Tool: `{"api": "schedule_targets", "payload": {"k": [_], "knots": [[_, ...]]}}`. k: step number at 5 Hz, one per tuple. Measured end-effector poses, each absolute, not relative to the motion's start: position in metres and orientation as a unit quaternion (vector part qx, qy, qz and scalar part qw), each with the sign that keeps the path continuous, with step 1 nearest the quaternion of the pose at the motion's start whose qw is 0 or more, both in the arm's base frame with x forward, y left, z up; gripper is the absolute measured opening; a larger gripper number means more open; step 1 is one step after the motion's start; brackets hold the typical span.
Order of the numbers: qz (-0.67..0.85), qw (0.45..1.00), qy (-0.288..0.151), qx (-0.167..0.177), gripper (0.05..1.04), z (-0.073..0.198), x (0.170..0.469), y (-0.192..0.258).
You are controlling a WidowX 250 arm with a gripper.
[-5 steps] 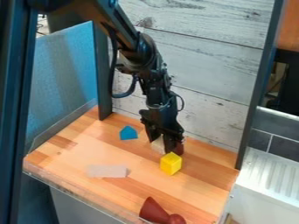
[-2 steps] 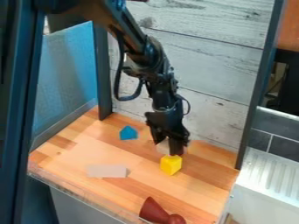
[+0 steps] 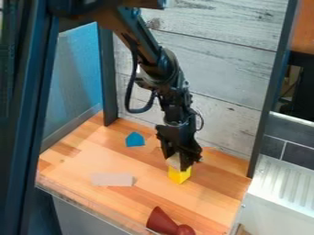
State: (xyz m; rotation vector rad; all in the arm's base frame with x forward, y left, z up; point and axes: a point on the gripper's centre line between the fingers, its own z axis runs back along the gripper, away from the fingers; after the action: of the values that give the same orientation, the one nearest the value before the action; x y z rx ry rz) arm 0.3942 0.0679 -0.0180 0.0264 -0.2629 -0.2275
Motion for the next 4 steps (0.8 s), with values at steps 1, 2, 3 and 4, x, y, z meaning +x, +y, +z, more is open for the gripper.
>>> {"api": "schedule_targets", "payload": {"k": [1, 2, 3, 4], "knots": [[-0.127, 0.982, -0.138, 0.015, 0.94, -0.019, 0.395, 0.064], [-0.126, 0.981, -0.144, 0.014, 1.01, -0.023, 0.393, 0.063], [-0.129, 0.982, -0.138, -0.002, 1.004, -0.027, 0.388, 0.06], [-0.129, 0.982, -0.135, -0.028, 1.001, 0.004, 0.382, 0.075]]}}
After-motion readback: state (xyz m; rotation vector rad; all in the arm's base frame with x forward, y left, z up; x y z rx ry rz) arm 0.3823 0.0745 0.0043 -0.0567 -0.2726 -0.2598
